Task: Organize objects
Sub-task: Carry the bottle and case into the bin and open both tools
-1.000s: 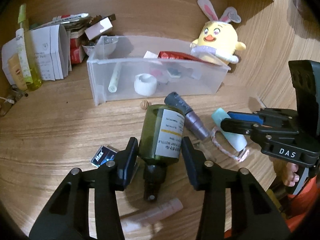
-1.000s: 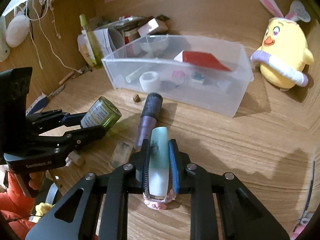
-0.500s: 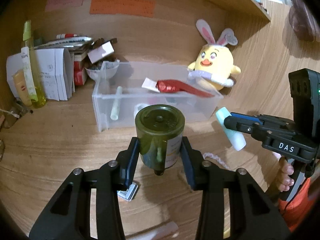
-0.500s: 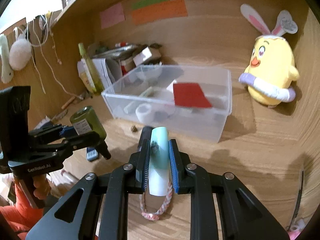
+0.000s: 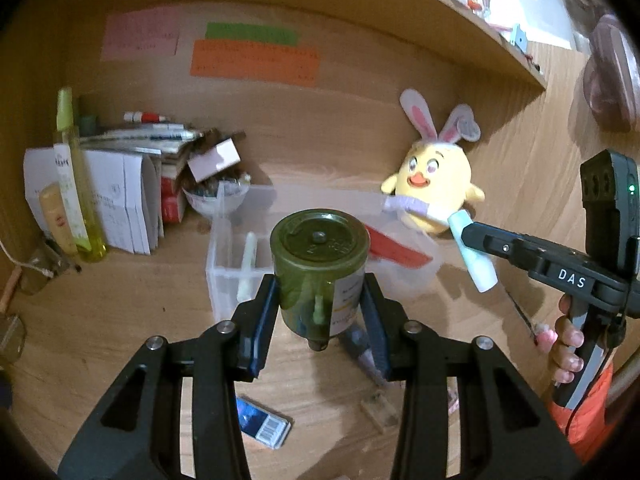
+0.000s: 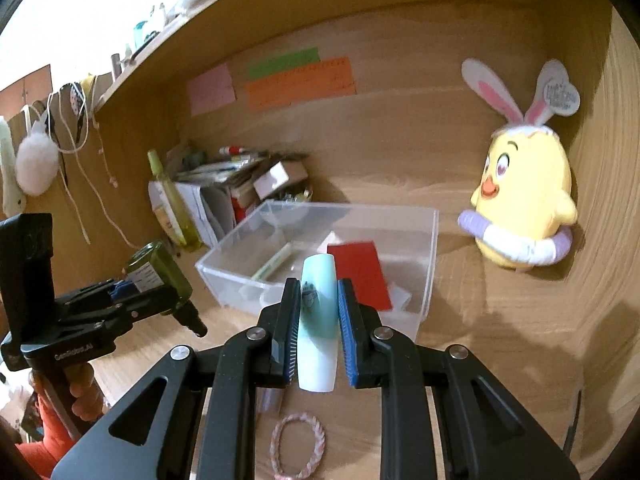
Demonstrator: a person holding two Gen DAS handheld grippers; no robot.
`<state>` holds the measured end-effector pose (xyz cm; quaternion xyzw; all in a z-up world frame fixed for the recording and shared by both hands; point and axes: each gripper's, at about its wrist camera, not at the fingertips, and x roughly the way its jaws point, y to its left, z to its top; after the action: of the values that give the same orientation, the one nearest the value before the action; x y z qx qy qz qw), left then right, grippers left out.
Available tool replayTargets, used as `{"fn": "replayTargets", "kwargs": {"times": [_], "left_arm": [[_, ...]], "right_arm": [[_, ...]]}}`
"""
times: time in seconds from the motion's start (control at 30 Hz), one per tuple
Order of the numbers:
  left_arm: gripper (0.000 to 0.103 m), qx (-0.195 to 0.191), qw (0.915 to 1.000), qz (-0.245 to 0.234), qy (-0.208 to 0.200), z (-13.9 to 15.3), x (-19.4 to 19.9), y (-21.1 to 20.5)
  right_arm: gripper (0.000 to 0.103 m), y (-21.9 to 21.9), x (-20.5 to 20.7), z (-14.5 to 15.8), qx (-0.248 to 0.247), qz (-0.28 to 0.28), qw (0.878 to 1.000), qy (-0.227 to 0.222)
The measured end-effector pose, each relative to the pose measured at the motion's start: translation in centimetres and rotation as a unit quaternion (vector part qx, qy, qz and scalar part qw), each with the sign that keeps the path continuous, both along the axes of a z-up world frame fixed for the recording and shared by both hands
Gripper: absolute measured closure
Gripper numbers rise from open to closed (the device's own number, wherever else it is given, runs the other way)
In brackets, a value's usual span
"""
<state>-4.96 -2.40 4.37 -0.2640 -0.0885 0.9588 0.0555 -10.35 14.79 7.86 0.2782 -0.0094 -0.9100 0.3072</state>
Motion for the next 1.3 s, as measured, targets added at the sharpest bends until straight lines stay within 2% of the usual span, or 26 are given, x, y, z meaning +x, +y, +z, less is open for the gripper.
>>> {"fn": "replayTargets", "kwargs": {"times": [0.27, 0.47, 0.93, 1.03, 1.13, 1.3], "left_arm": [[0.062, -0.012, 0.9992, 0.020, 0.033, 2.8, -1.4, -0.8], [0.062, -0.029, 0.9983, 0.039, 0.033, 3.3, -3.5, -1.4], [0.062, -0.046, 0.9967, 0.059, -0.032, -0.2, -9.0, -2.5], [0.062, -0.055, 0.9957, 0.062, -0.043, -0.9, -9.8, -2.3], [0.062, -0.058, 0.9950, 0.062, -0.053, -1.6, -10.3, -2.1], [0.062, -0.065, 0.9940, 0.055, -0.070, -2.5, -10.9, -1.7]], "right_arm": [[0.086, -0.2, -1.9, 2.1, -0.001, -0.017, 0.999, 0.027], [0.086, -0.8, -4.0, 2.5, 0.006, -0.027, 0.999, 0.028], [0.086, -2.4, -8.1, -1.9, 0.054, -0.045, 0.997, -0.017], [0.086, -2.9, -8.5, -2.8, 0.072, -0.050, 0.996, -0.018], [0.091, -3.4, -8.6, -3.4, 0.088, -0.050, 0.995, -0.020], [0.091, -3.9, -8.7, -3.9, 0.105, -0.048, 0.993, -0.019]]}}
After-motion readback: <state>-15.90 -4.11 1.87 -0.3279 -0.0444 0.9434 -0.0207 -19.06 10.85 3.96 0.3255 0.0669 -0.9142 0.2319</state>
